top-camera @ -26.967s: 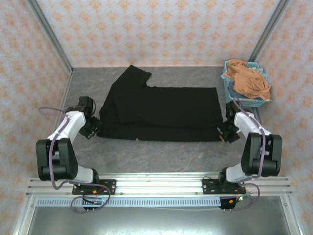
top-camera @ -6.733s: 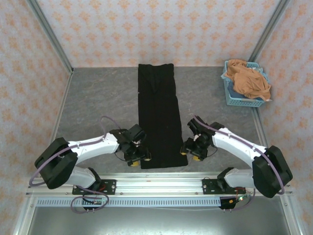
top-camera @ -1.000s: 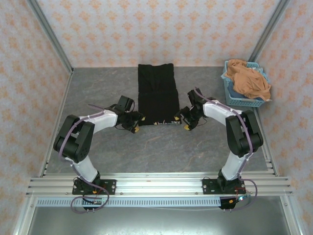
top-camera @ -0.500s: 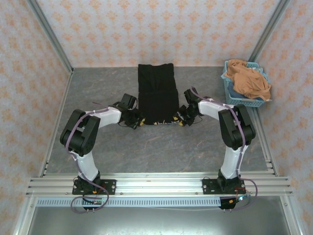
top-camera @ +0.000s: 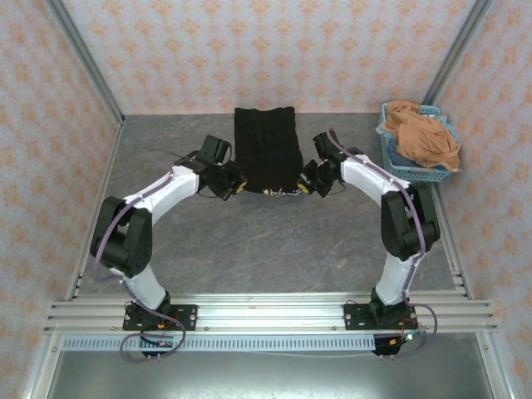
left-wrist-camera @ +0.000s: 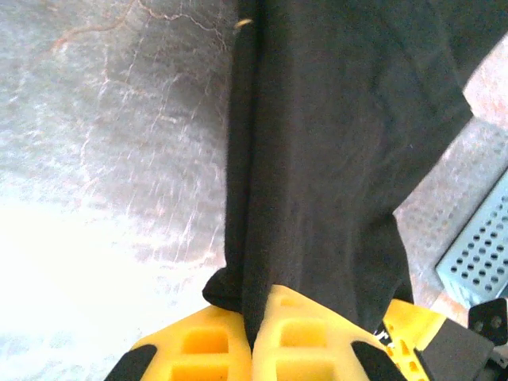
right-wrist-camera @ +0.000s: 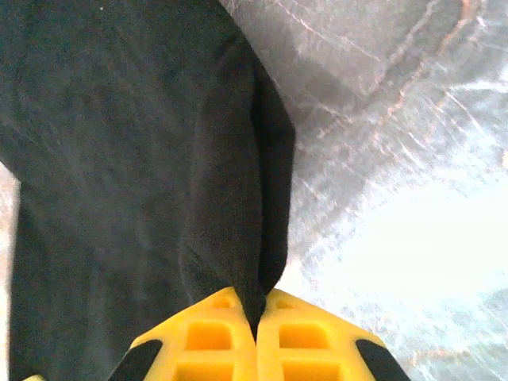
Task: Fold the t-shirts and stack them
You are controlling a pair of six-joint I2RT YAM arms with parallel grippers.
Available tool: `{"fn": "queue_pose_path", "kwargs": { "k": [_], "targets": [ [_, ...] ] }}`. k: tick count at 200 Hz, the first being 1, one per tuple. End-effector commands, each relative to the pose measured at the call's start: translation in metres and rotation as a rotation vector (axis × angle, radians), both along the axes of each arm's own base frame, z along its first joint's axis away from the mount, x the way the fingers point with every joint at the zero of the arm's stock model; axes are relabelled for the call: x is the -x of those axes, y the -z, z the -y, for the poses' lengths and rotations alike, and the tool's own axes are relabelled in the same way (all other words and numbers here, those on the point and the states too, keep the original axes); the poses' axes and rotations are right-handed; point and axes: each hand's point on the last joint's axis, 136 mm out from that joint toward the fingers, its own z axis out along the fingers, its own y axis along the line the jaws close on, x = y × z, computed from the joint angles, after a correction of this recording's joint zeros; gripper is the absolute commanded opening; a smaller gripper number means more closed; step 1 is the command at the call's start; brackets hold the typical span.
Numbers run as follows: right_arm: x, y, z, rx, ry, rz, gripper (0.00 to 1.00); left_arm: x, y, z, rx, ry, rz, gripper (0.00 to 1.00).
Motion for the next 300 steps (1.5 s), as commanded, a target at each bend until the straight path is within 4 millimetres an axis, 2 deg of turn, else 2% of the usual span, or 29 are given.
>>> {"fn": "queue_pose_path", "kwargs": {
  "k": [1,27,55,77,98,111,116,149,166,206,240,271,300],
  "targets": [
    [0.051,-0.010,0.002,0.043,-0.066,-0.057,0.00,0.054,0.007,-0.001,-0.058,0.137,-0.089,0.00],
    [0.107,-0.011,-0.004,0.054,-0.147,-0.121,0.00,0.109,0.013,0.005,-0.075,0.260,-0.144,0.00],
    [0.166,-0.012,0.003,0.059,-0.197,-0.197,0.00,0.167,0.015,0.000,-0.112,0.335,-0.199,0.00],
    [0.206,-0.020,0.012,0.028,-0.223,-0.267,0.00,0.209,0.018,0.002,-0.093,0.379,-0.246,0.00],
    [0.238,-0.035,0.013,-0.047,-0.225,-0.346,0.00,0.236,0.004,0.014,-0.044,0.438,-0.239,0.00],
    [0.246,-0.047,0.013,-0.078,-0.207,-0.364,0.00,0.241,-0.013,0.021,-0.011,0.462,-0.209,0.00],
    [0.247,-0.058,0.014,-0.096,-0.201,-0.339,0.00,0.241,-0.021,0.021,-0.013,0.461,-0.196,0.00],
    [0.235,-0.092,0.011,-0.107,-0.163,-0.284,0.00,0.228,-0.059,0.012,-0.057,0.415,-0.102,0.00],
    [0.221,-0.108,0.009,-0.101,-0.156,-0.231,0.00,0.218,-0.071,0.012,-0.062,0.385,-0.066,0.00],
    [0.177,-0.132,0.001,-0.078,-0.122,-0.164,0.00,0.186,-0.100,0.002,-0.080,0.303,-0.003,0.00],
    [0.139,-0.136,-0.004,-0.094,-0.088,-0.137,0.00,0.166,-0.098,-0.002,-0.058,0.244,-0.040,0.00],
    [0.099,-0.137,-0.008,-0.115,-0.057,-0.102,0.00,0.137,-0.096,-0.007,-0.063,0.190,-0.060,0.00],
    [0.064,-0.123,-0.012,-0.096,-0.059,-0.123,0.00,0.102,-0.085,-0.009,-0.073,0.154,-0.086,0.00]
  ]
}}
